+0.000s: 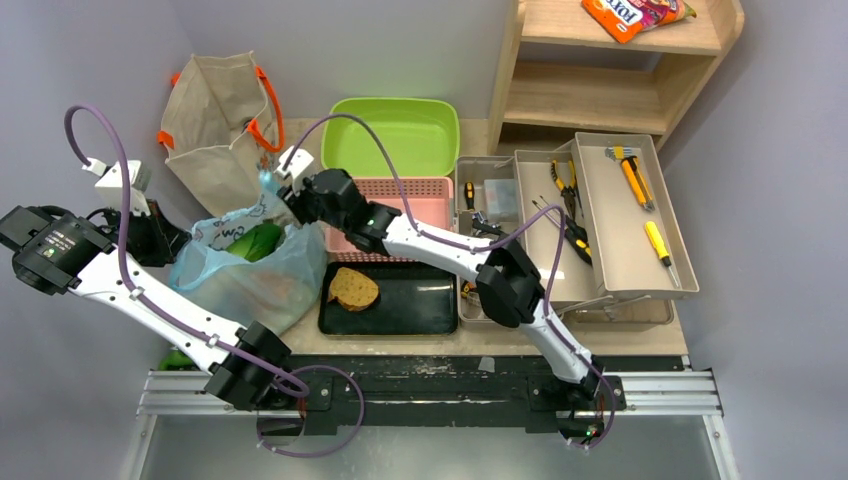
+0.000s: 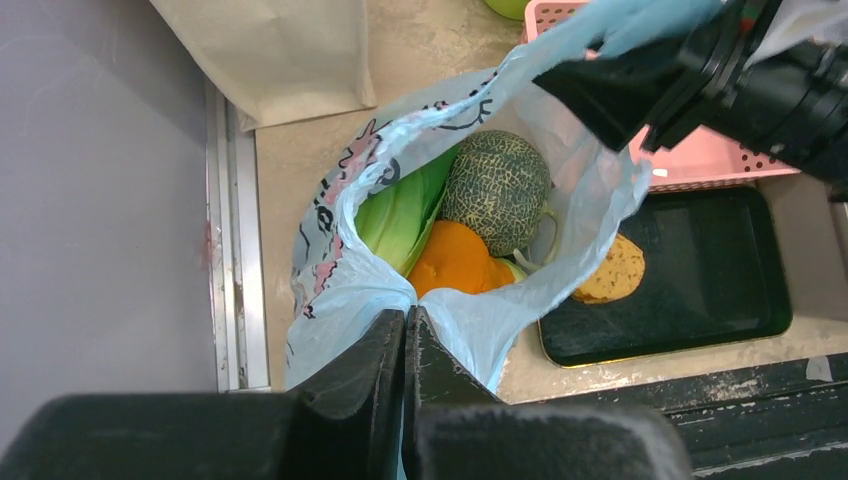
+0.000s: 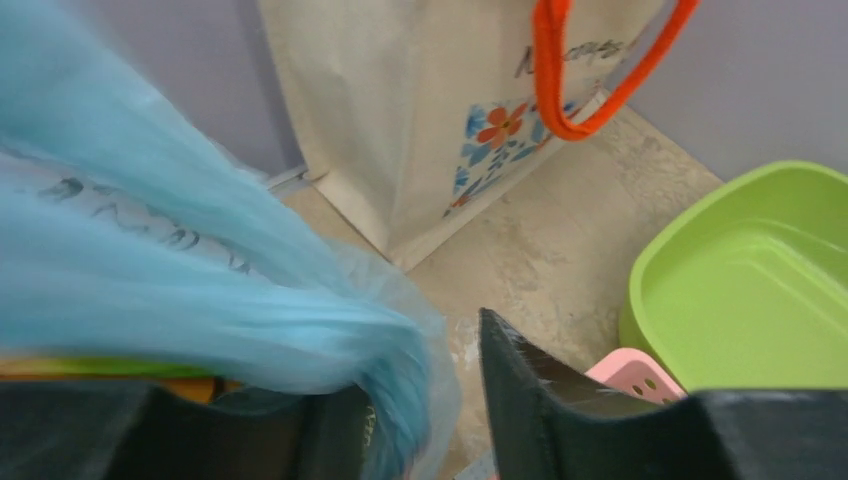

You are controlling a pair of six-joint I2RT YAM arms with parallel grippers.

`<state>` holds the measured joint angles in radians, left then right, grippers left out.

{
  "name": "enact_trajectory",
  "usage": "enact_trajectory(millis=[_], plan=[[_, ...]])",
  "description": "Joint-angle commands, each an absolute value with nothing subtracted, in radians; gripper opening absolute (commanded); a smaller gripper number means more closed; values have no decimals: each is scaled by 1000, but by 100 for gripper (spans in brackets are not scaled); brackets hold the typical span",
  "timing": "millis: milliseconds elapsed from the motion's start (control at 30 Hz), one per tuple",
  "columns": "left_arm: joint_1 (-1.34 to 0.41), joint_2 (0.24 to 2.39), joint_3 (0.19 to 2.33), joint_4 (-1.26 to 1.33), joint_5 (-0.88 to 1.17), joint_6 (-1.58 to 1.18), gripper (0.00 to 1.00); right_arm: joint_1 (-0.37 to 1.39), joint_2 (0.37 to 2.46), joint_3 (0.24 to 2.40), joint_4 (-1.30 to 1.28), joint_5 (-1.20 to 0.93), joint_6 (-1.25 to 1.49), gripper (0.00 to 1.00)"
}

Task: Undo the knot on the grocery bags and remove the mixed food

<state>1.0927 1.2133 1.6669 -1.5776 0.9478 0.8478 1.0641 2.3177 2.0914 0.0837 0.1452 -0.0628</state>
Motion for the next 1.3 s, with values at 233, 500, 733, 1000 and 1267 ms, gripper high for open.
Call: enact_trajectory(millis=[233, 500, 733, 1000, 1267], plan=[[1099, 1210, 1673, -1659, 923, 778, 0, 973, 2217, 2184, 227, 22, 93, 19], [1100, 1213, 1661, -1639, 917, 780, 0, 973, 2250, 2252, 246, 28, 82, 31], [1099, 1211, 1656, -1585, 903, 741, 0, 979, 2307, 2366, 260, 33, 76, 24], [1044, 1210, 1735, -1357, 822, 516, 0, 979, 2218, 2287, 376, 34, 86, 0], [899, 1415, 1964, -1294, 562, 420, 0, 979, 2216, 2242, 339, -37, 116, 0]])
